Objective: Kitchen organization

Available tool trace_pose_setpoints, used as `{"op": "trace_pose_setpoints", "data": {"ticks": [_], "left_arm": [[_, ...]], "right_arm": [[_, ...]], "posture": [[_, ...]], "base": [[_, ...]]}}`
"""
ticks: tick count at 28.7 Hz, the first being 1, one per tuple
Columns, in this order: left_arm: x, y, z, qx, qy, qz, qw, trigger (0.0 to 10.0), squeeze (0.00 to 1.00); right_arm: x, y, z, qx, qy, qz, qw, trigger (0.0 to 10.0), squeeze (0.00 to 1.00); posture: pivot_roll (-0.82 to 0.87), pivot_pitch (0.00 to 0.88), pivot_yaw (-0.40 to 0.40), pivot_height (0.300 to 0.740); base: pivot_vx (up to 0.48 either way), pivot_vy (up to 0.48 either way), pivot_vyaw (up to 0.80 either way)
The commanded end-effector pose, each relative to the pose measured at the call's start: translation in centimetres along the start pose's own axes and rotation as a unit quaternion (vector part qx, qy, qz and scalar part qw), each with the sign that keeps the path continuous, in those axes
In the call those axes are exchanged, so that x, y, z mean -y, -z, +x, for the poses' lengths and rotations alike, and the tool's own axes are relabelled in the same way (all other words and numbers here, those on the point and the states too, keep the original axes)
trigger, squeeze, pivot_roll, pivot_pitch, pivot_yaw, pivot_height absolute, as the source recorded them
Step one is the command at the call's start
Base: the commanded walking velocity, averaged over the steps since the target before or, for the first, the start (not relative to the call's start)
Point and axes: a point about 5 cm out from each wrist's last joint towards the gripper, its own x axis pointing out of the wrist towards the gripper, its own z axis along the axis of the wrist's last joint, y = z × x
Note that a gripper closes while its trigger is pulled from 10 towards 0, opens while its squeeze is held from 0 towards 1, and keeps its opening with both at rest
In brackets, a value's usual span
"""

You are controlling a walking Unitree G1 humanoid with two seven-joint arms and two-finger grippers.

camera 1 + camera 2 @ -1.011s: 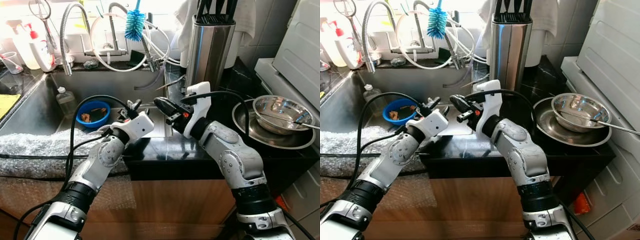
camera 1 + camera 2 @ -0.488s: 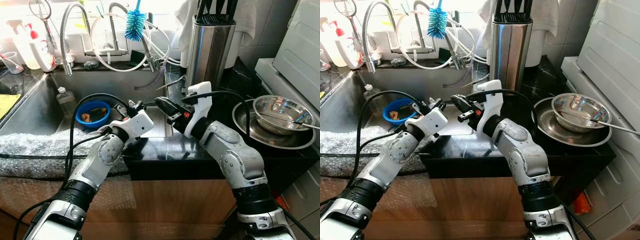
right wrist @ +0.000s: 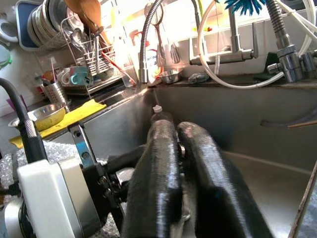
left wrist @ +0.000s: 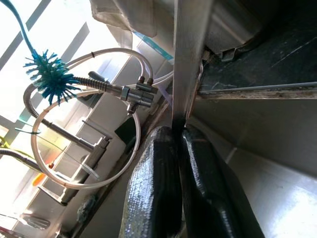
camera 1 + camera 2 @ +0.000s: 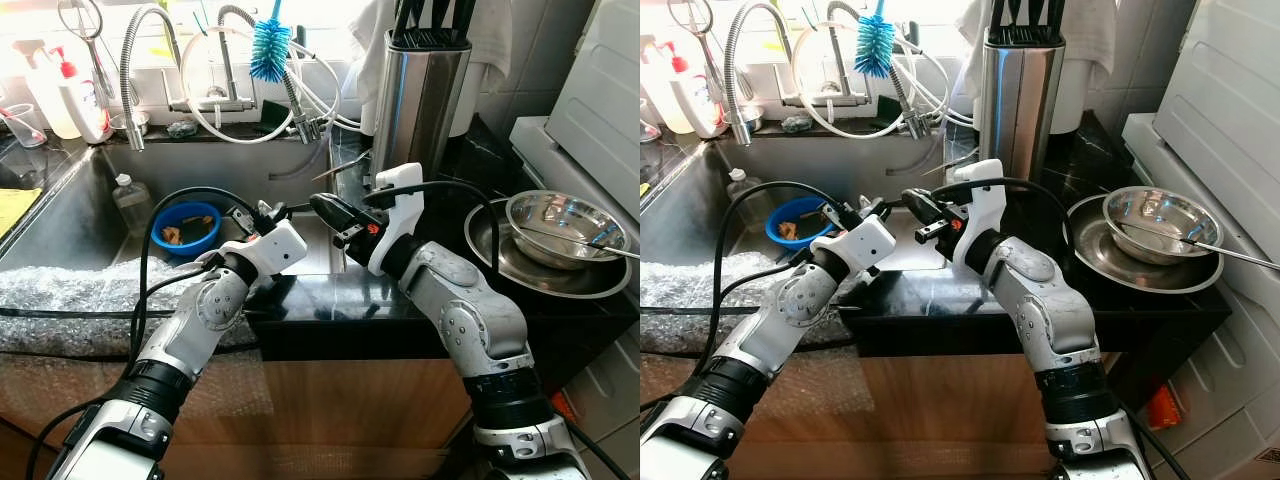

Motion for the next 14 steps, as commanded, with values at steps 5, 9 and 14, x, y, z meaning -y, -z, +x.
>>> {"op": "trace_pose_setpoints", "data": {"ticks": [5,9,14], "left_arm": [[-0.2,0.3,0.1,-0.009,0.0,0.001,1.0,0.0,0.0],[-0.1,0.3,0.1,-0.01,0.0,0.0,1.0,0.0,0.0],[-0.2,0.6,0.1,-0.017,-0.002,0.001,1.0,0.0,0.0]], "right_arm": [[0.1,-2.1,0.1,0.054,0.032,-0.036,0.997,10.0,0.0],[0.2,-3.2,0.0,0.081,0.053,-0.044,0.994,10.0,0.0],[0.8,-5.2,-0.8,0.129,0.125,-0.11,0.977,10.0,0.0]], "posture": [[-0.04,0.0,0.016,0.74],[-0.04,0.0,0.017,0.74],[-0.05,0.0,0.021,0.74]], "base": [[0.0,0.0,0.0],[0.0,0.0,0.0],[0.0,0.0,0.0]]}}
